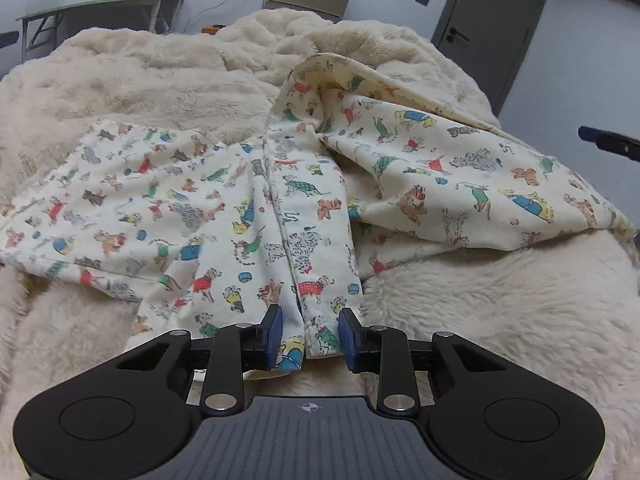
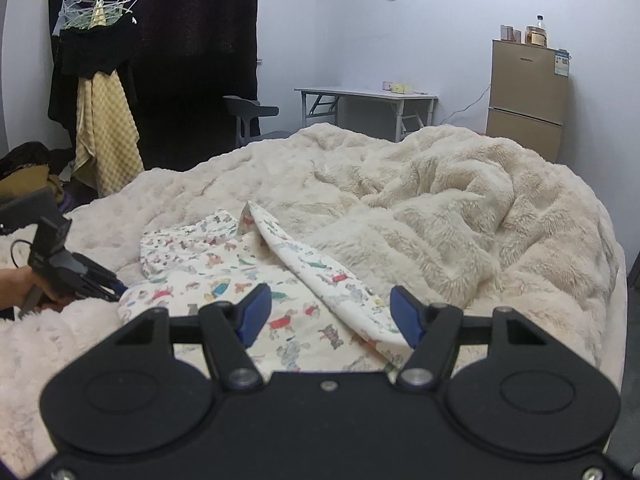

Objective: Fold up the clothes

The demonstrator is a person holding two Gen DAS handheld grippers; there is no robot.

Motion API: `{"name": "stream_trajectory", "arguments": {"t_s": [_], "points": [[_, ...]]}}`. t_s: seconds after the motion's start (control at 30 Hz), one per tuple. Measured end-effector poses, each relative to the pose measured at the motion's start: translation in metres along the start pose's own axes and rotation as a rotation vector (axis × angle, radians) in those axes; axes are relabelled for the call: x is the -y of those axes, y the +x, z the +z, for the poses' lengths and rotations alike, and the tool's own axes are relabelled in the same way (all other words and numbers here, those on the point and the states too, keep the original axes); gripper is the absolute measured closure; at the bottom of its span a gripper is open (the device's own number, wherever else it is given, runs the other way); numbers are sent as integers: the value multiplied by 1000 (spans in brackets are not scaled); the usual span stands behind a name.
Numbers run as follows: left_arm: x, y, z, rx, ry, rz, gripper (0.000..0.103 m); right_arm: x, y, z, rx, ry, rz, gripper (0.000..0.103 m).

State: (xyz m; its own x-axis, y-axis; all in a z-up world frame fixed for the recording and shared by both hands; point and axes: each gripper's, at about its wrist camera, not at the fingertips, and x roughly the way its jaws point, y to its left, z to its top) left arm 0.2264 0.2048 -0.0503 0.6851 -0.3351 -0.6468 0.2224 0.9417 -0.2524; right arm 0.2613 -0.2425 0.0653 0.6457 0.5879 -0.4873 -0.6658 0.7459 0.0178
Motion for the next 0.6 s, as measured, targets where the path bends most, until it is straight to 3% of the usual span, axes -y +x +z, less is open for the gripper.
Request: {"name": "stream_trajectory", "arguments": {"t_s": [0.13,0.23,0.4,0.6], "points": [[17,-17,4,33,48,30,75,3,-5,-5,-3,25,-14,39],[19,-15,4,10,27,-10,75,5,-7,-7,-2,39,-21,39],[16,5,-2,-19,-19,40,75,2,-7,-3,4,18,-28,39],[10,7,-3,-24,-73,48,74,-1,-9,-3,15,26,-20,39]]}}
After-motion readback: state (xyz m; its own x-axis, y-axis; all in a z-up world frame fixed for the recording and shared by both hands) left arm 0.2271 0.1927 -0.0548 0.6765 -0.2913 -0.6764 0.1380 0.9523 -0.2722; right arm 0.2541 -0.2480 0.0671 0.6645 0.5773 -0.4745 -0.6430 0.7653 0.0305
